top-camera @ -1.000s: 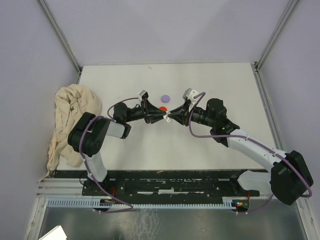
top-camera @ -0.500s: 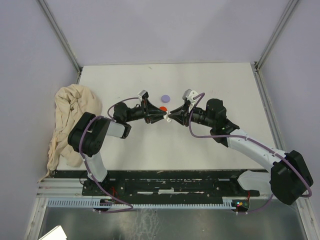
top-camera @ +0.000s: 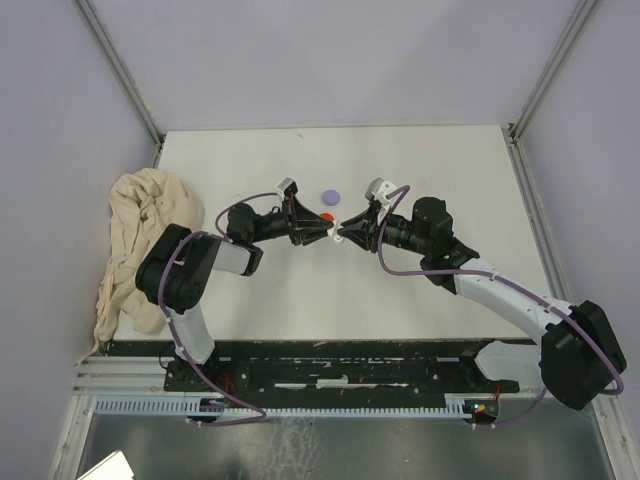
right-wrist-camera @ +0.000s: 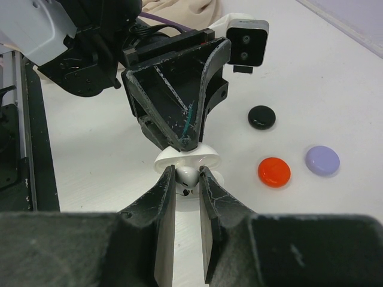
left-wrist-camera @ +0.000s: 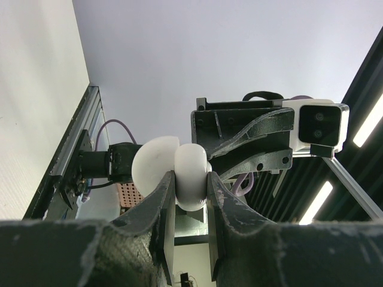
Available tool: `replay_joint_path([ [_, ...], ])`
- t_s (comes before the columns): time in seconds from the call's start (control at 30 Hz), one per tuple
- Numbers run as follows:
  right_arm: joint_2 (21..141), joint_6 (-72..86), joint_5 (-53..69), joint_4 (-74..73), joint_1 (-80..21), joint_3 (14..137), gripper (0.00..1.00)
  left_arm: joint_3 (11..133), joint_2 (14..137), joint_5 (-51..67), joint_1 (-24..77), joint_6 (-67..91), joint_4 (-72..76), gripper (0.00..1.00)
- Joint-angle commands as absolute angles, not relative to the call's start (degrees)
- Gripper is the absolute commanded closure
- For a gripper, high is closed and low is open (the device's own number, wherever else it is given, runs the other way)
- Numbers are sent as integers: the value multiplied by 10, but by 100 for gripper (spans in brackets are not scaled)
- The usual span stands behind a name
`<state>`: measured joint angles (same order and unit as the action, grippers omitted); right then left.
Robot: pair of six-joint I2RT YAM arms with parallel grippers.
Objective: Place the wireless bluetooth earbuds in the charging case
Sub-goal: Place the earbud in the charging case.
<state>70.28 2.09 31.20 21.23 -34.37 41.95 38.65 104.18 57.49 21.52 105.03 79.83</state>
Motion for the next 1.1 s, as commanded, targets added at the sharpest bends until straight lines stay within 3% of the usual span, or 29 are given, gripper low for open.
replay_joint_path([
  [0.0, 695, 28, 313, 209, -344, 425, 83, 409, 1034, 571, 218, 1069, 838, 97],
  [0.17, 689, 31, 304, 207, -344, 427, 70, 409, 1036, 570, 217, 1067, 838, 97],
  [0.37, 680, 34, 287, 190, -344, 436, 62, 409, 1044, 567, 217, 1066, 840, 97],
  [0.83, 631, 48, 191, 204, -344, 443, 52, 412, 1056, 565, 217, 1065, 841, 97],
  [0.93, 622, 74, 78, 116, -344, 481, 51, 408, 1053, 555, 216, 1055, 829, 97],
  [1.07, 665, 93, -57, -135, -344, 617, 47, 400, 1034, 528, 216, 1012, 765, 97],
])
